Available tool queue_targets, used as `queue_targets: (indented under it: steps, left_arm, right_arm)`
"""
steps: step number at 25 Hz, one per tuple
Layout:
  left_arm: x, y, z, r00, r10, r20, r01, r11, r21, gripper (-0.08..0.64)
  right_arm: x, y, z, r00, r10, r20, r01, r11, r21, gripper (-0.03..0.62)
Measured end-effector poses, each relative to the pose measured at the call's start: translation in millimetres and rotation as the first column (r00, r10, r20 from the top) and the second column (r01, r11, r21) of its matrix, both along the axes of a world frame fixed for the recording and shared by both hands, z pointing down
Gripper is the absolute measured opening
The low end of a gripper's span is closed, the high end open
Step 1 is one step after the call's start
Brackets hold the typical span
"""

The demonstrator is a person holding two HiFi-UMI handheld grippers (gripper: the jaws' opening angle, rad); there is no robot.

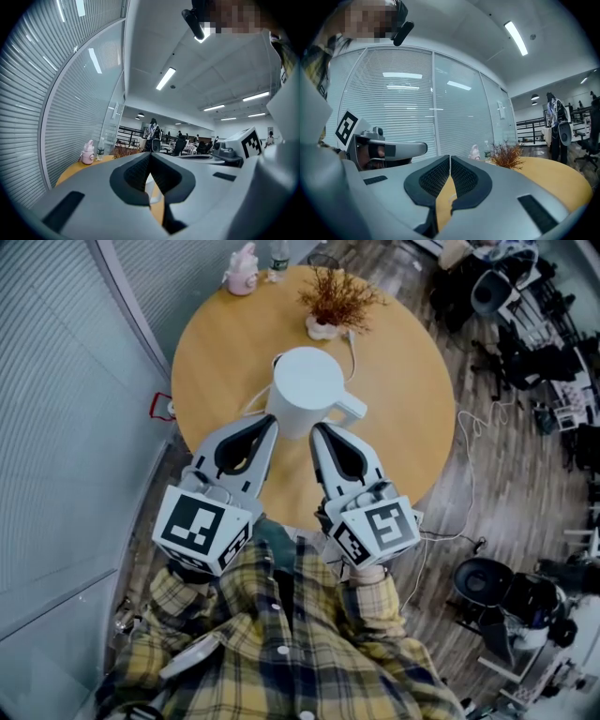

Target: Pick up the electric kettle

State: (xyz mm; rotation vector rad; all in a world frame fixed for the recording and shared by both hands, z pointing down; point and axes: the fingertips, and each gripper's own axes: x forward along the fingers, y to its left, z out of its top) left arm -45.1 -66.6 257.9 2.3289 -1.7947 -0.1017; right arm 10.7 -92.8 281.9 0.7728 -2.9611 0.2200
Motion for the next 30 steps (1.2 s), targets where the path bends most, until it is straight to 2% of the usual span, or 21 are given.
queue_targets:
  steps: [10,14,17,20,24,30]
  left_arm:
    - [-4,-39,-7,1.000,0.018,0.013,-0.018,1.000,0.004,0.002]
    - [-8,-48,-9,0.998,0.059,0.020,-0.060,0.998,0.003,0.002]
    - [-10,-56,-10,0.992,0.120,0.023,-0.120,0.993,0.000,0.002]
    - [-19,-68,-6,0.981,0.195,0.022,-0.195,0.981,-0.007,0.002]
    - [-40,-84,5,0.967,0.253,0.018,-0.253,0.967,-0.016,0.002]
    - [-49,-94,7,0.927,0.375,0.016,-0.375,0.927,-0.019,0.002]
  right_arm:
    - [1,-38,-7,0.999,0.036,0.001,-0.036,0.999,0.007,0.035]
    - [0,-44,-7,0.997,0.080,-0.006,-0.079,0.997,0.002,0.035]
    - [0,-48,-7,0.991,0.137,-0.010,-0.137,0.991,-0.001,0.035]
    - [-5,-55,-2,0.976,0.217,-0.019,-0.218,0.976,-0.010,0.035]
    - [-17,-70,9,0.954,0.299,-0.021,-0.300,0.954,-0.020,0.035]
    - [-13,-73,11,0.891,0.454,-0.014,-0.455,0.890,-0.029,0.035]
